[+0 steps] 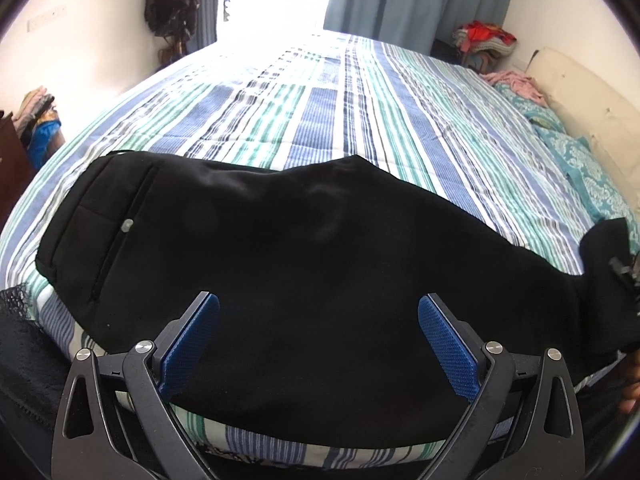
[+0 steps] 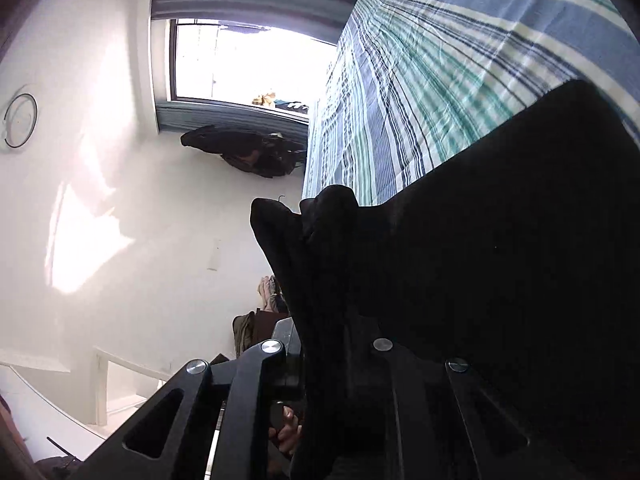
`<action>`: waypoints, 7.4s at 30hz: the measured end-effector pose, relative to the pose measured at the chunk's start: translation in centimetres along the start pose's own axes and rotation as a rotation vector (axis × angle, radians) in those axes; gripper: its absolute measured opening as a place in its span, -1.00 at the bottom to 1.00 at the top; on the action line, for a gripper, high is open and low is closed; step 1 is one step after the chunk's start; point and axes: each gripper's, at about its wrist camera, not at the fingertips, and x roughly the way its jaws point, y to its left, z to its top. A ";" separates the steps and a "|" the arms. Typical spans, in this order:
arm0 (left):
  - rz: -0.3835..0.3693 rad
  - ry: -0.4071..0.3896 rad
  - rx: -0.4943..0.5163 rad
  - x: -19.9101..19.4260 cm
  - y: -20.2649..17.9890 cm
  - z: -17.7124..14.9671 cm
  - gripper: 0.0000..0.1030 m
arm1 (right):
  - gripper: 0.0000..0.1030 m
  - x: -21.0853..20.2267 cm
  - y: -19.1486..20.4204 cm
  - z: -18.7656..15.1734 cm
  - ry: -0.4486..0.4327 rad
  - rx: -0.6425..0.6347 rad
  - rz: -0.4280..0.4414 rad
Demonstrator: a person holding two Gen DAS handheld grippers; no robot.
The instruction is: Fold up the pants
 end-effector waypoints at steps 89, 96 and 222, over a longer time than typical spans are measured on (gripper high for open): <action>-0.110 0.137 0.383 4.7 -13.3 -3.2 0.76 | 0.77 2.4 1.0 -1.4 -0.040 -0.384 -0.575; -0.120 0.137 0.365 4.7 -13.0 -3.1 0.76 | 0.73 -2.1 4.1 -2.3 -0.187 -0.386 -0.539; 0.188 0.353 0.034 6.8 16.1 7.9 -0.38 | 1.00 -1.7 7.7 -7.0 -0.284 -0.757 -1.022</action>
